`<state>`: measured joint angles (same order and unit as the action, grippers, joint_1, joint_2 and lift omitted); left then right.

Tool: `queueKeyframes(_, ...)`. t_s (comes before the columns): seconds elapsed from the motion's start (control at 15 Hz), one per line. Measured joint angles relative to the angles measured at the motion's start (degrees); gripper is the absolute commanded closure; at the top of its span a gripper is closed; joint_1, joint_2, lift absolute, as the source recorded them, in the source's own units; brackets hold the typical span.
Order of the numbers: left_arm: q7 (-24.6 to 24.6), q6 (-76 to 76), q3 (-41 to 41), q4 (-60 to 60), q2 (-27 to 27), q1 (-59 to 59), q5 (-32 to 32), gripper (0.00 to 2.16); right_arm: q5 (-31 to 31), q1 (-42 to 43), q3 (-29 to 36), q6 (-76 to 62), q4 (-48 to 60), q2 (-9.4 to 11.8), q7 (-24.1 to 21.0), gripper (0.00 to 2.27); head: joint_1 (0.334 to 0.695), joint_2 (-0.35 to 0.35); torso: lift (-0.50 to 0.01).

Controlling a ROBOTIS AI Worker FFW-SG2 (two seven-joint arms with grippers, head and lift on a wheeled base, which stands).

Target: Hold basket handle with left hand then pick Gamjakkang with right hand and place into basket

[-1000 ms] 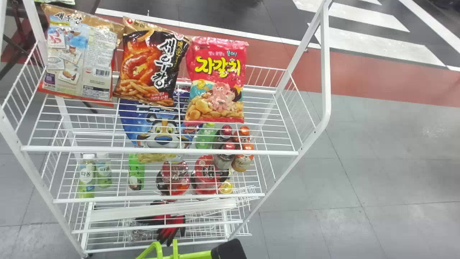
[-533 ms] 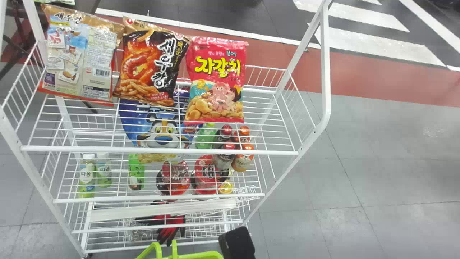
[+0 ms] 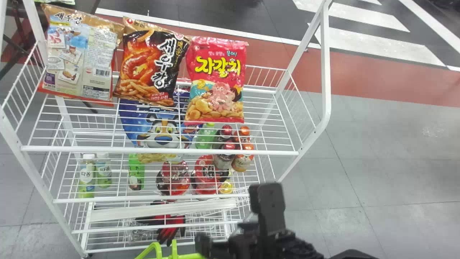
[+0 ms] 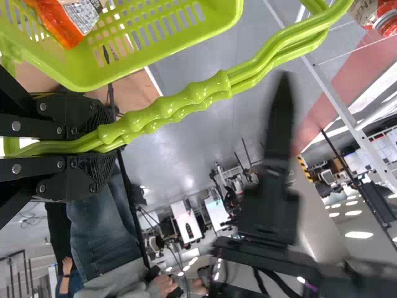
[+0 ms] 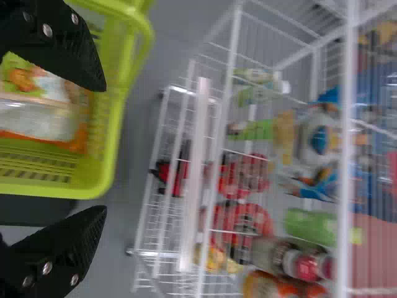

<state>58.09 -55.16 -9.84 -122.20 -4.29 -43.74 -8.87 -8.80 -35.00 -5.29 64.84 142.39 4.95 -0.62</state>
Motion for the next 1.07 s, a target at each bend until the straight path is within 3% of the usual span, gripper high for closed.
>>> queueKeyframes(0.47,0.1,1.0,0.0,0.6,0.1,0.2,-0.1,2.15,4.0,-4.9,0.0,-48.4,-7.1,-1.6,-0.4,0.08,0.695,-0.35,-0.018)
queueKeyframes(0.67,0.2,1.2,0.0,0.9,0.2,0.3,-0.2,2.15,4.6,-6.4,0.4,-54.8,-8.0,-1.9,-0.5,0.09,0.695,-0.35,-0.018)
queueKeyframes(1.07,0.3,1.2,0.0,0.9,0.2,0.2,-0.3,2.15,5.1,-7.0,1.5,-51.5,-5.3,-2.6,-1.1,0.11,0.695,-0.35,-0.018)
